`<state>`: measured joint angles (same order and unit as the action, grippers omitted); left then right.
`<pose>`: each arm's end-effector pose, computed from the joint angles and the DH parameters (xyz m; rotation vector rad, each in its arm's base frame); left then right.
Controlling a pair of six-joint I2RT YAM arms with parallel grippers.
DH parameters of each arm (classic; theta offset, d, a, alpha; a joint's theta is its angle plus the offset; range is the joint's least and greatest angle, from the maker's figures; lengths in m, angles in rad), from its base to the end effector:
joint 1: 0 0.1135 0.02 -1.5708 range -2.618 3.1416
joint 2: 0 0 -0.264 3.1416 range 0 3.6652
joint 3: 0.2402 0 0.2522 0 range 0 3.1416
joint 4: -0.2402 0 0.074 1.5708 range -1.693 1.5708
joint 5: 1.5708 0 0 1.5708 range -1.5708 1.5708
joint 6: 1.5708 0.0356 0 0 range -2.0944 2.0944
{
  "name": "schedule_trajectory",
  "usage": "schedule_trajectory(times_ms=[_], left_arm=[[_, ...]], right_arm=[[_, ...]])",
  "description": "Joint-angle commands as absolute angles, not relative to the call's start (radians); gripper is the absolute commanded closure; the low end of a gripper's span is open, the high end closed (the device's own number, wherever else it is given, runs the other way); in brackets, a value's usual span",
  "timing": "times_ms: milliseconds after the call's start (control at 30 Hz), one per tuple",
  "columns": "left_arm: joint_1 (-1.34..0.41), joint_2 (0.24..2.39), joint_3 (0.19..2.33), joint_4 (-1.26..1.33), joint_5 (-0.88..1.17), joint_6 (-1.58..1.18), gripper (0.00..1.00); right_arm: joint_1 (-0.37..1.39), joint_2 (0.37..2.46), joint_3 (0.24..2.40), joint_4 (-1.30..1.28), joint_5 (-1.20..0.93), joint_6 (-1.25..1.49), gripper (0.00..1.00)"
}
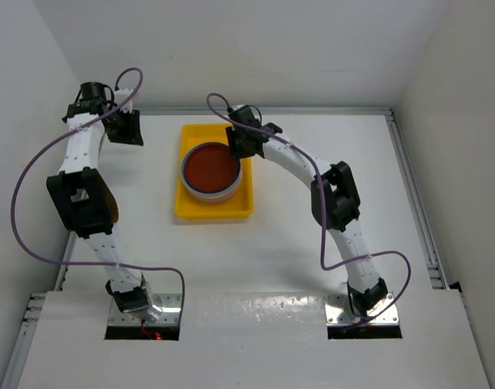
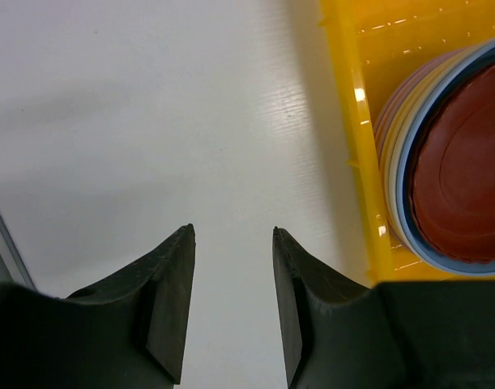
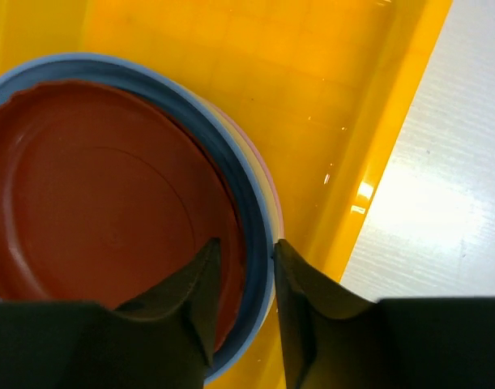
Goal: Place the plates into the plastic bin on the countertop
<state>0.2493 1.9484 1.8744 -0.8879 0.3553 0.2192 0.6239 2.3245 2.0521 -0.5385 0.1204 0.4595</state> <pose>0.4173 0.0935 0.3125 0.1018 2.4624 -0.2503 0.4311 0.3050 0.2186 -0.1398 2.4024 0.3711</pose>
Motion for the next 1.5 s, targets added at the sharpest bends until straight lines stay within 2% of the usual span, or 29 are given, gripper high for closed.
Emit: schedule_trajectory(times_ms=[0, 67, 267, 400, 433, 500, 533, 600, 633, 800, 900, 1033, 1233, 1467], left_arm=[[0.27, 1.879, 1.871, -0.871, 0.374, 0.209, 0.54], [0.27, 1.879, 1.871, -0.871, 0.374, 0.209, 0.54], [0.27, 1.879, 1.862, -0.871, 0.383, 0.209, 0.54], [0.279, 1.879, 1.862, -0.871, 0.383, 0.209, 0.54], [0.279, 1.879, 1.862, -0.871, 0.374, 0.209, 0.54], [0.29, 1.879, 1.862, -0.871, 0.374, 0.209, 0.54], [0.29, 1.879, 1.862, -0.871, 0.374, 0.209, 0.54], [0.299, 1.879, 1.862, -0.871, 0.374, 0.209, 0.54], [0.299, 1.879, 1.862, -0.871, 0.374, 0.209, 0.54], [0.299, 1.879, 1.853, -0.871, 0.365, 0.209, 0.54], [0.299, 1.87, 1.844, -0.862, 0.345, 0.218, 0.54], [0.299, 1.87, 1.819, -0.862, 0.307, 0.227, 0.54], [0.299, 1.881, 1.766, -0.853, 0.284, 0.236, 0.54], [0.299, 1.899, 1.766, -0.853, 0.284, 0.227, 0.54]], right_arm=[[0.634, 2.298, 2.026, -0.502, 0.146, 0.413, 0.66], [0.635, 2.29, 2.02, -0.503, 0.155, 0.399, 0.63], [0.641, 2.253, 2.014, -0.486, 0.186, 0.37, 0.61], [0.615, 2.195, 2.037, -0.506, 0.207, 0.418, 0.47], [0.611, 2.16, 2.036, -0.503, 0.206, 0.432, 0.37], [0.569, 2.086, 2.007, -0.482, 0.186, 0.471, 0.27], [0.554, 2.001, 1.95, -0.466, 0.181, 0.48, 0.14], [0.49, 1.944, 1.901, -0.443, 0.161, 0.494, 0.0], [0.45, 1.859, 1.817, -0.436, 0.155, 0.498, 0.0], [0.286, 1.695, 1.551, -0.497, 0.12, 0.514, 0.0], [0.062, 1.666, 1.406, -0.598, 0.077, 0.56, 0.0], [-0.07, 1.674, 1.287, -0.783, 0.242, 0.647, 0.0], [-0.086, 1.58, 1.134, -0.69, 0.193, 0.637, 0.0], [-0.078, 1.537, 1.161, -0.632, 0.126, 0.632, 0.0]])
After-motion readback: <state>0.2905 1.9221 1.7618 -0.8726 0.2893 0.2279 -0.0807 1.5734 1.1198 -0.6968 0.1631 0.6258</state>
